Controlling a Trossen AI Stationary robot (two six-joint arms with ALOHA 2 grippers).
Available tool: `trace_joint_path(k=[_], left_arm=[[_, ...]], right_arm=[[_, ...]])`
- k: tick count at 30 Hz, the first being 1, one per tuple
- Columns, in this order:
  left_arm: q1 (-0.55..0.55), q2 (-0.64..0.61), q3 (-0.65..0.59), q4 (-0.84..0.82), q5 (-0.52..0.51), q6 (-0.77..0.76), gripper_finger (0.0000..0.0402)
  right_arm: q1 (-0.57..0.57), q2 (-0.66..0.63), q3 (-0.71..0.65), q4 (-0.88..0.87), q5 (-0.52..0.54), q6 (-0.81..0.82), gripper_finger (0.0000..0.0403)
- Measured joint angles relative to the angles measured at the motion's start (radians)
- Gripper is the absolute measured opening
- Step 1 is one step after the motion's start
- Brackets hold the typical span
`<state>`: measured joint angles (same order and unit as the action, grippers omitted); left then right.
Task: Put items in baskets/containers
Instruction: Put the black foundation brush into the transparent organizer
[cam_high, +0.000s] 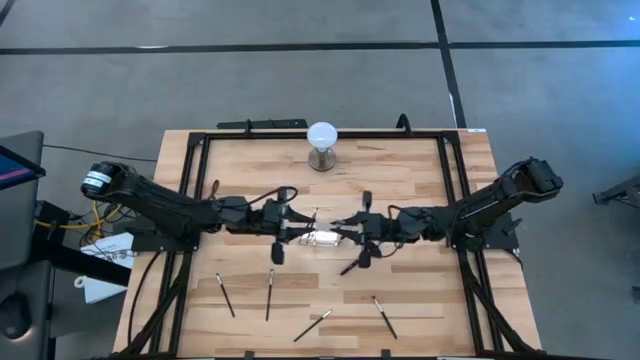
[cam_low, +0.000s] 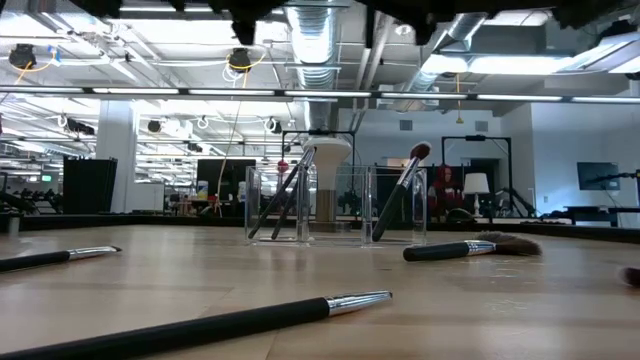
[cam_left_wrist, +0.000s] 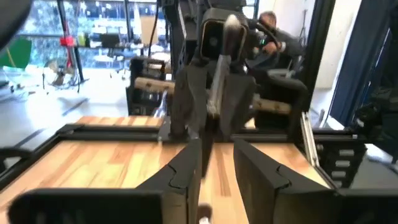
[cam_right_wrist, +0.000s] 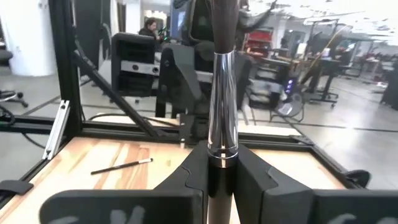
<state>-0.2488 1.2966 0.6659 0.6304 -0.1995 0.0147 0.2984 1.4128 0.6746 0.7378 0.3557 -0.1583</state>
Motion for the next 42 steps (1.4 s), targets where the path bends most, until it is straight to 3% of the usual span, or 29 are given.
trace_joint_path(k=[6,10,13,15,27,42], left_arm=[[-0.046,-0.166,-0.036,-0.114,-0.031,-0.041,0.0095],[-0.055,-0.234,-0.085,-0.112,-0.057,-0.041,0.0093],[-0.046,-0.261,-0.113,-0.111,-0.09,-0.039,0.0093],[-0.037,-0.275,-0.125,-0.107,-0.096,-0.039,0.0093],[-0.032,-0.273,-0.13,-0.099,-0.097,-0.042,0.0093],[-0.032,-0.273,-0.13,-0.099,-0.096,-0.042,0.0093]], right_arm=[[-0.017,-0.048,-0.187,0.223,0.044,0.079,0.0038],[-0.034,0.043,-0.329,0.488,0.046,0.183,0.0034],[-0.048,0.128,-0.376,0.744,0.048,0.211,0.0034],[-0.053,0.181,-0.379,0.813,0.048,0.221,0.0037],[-0.111,0.408,-0.301,0.812,0.036,0.377,0.004],[-0.109,0.457,-0.302,0.796,0.036,0.415,0.0057]])
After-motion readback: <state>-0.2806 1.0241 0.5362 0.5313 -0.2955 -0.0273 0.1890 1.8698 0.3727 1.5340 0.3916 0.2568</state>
